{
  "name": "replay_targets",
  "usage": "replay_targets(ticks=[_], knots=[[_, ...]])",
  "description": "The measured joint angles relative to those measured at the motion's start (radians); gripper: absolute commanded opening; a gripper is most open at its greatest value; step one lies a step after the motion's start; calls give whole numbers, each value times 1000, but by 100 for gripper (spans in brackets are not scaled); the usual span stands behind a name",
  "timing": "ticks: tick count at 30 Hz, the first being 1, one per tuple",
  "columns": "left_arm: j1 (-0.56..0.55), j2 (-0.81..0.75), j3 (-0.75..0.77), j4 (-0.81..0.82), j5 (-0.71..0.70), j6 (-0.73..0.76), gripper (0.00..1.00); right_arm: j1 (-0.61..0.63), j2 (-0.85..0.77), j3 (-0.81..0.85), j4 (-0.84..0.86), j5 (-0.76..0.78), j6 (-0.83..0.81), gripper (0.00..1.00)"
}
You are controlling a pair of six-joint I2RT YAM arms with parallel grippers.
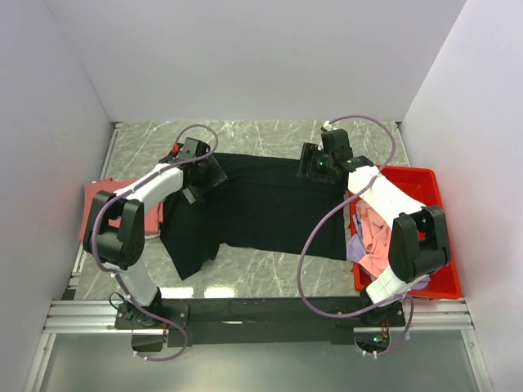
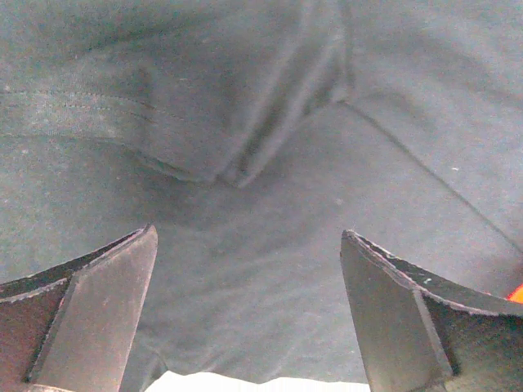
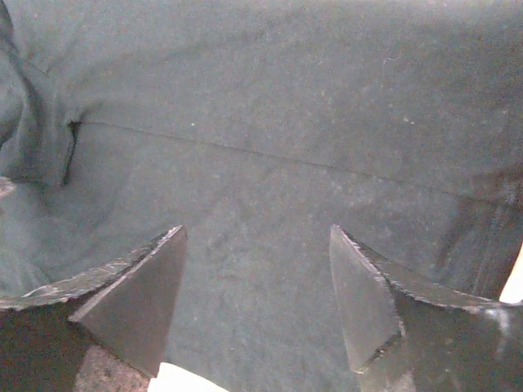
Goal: Fold and stack the t-shirts
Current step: Fold the tshirt
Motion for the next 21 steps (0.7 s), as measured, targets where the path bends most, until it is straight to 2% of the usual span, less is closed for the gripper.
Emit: replay_targets(ticks=[9,14,21], knots=[[23,-52,64,3,-57,47,100,0,13,37,-39,-2,-1,82],[58,-7,66,102,-25,84,99,0,39,40,-54,-2,-1,82],[46,82,41,257,37,127,99,0,74,40,-54,-10,0,83]])
